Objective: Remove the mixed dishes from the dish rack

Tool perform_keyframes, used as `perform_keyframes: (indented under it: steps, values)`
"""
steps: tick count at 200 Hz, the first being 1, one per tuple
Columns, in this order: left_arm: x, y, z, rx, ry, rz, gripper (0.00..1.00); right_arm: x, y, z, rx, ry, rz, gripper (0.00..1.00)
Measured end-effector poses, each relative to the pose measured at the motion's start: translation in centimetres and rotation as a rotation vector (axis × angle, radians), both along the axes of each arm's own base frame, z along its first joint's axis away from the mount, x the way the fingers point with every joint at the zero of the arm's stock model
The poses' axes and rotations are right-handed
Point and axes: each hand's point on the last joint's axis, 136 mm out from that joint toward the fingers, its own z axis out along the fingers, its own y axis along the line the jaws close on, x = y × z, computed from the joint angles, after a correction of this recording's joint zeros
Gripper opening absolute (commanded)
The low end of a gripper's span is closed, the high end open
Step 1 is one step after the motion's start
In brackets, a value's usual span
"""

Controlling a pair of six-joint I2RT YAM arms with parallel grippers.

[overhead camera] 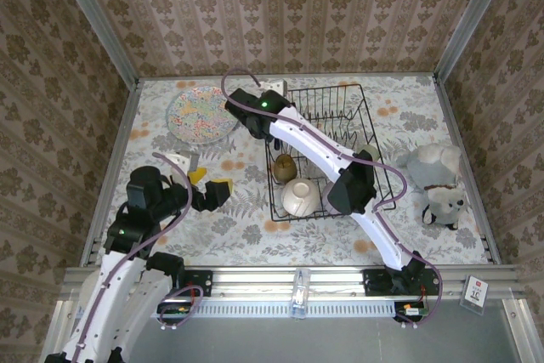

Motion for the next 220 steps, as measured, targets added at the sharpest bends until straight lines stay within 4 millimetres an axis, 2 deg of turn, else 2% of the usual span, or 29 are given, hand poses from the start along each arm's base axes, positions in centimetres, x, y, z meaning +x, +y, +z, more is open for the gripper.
perform_keyframes:
  steps: [155,220]
  values:
    - [0.2,0.0,-0.1,-0.002,0.011,0.004,1.00,-1.1,-1.7,4.3,-0.026,-0.065,-0.012,0.00]
    - [0.5,0.0,-0.7,0.006,0.037,0.014,1.00,-2.5,-4.5,7.3,-0.015,-0.090,-0.018,0.00]
